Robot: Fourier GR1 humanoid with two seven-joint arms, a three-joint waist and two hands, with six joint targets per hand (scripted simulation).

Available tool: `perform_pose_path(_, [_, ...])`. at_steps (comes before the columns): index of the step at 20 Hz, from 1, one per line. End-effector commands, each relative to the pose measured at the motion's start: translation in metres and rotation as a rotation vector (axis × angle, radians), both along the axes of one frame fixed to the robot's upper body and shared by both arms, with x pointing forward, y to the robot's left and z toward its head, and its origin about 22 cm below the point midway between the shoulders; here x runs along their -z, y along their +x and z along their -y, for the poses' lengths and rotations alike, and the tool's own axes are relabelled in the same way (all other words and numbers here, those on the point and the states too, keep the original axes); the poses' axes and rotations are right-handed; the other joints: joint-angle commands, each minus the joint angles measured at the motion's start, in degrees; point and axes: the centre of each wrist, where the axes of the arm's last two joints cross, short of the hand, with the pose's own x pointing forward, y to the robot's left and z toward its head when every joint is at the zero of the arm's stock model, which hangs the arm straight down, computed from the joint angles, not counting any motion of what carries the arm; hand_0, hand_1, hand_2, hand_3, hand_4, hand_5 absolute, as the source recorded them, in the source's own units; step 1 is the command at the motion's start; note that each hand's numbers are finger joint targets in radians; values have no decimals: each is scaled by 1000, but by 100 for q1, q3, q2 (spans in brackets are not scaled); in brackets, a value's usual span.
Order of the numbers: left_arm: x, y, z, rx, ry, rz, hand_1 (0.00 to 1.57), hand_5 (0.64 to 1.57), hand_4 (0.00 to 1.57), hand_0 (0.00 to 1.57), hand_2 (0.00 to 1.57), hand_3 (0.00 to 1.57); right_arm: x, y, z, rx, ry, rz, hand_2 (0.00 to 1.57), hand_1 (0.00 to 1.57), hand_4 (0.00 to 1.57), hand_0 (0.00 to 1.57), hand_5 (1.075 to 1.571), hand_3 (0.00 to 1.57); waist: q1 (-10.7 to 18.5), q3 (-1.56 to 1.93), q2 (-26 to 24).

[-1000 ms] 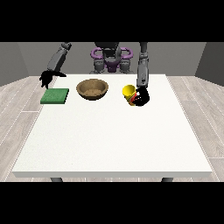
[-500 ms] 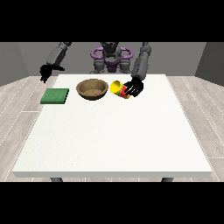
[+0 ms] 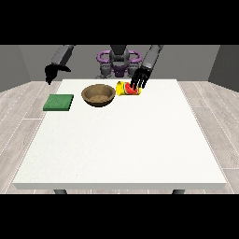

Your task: Pick the cup and pour the ball into the bowl, then pick the bowl and place it on the pad

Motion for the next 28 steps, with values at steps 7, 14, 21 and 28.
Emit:
perform_pose_path(7, [-34, -11, 123, 144, 243, -103, 1126, 1539, 899, 1126, 1571, 1489, 40, -56, 44, 156, 8, -86, 291, 0, 404, 0, 1542, 262, 940, -28, -568])
perform_pose_path(14, [-63, -10, 146, 145, 406, -24, 0, 1534, 802, 0, 1571, 1517, 34, -51, 50, 167, 36, -40, 292, 0, 411, 0, 1537, 365, 784, -30, -277])
perform_pose_path(21, [-90, -37, 180, 188, 517, 31, 0, 1525, 558, 0, 1571, 1571, 40, -67, 65, 175, 19, -25, 169, 0, 399, 0, 1532, 338, 937, -29, -140])
perform_pose_path(28, [-80, -46, 188, 205, 703, 17, 62, 1566, 806, 62, 1571, 1571, 37, -46, 41, 118, 24, -35, 118, 0, 424, 0, 1530, 263, 685, -30, -190])
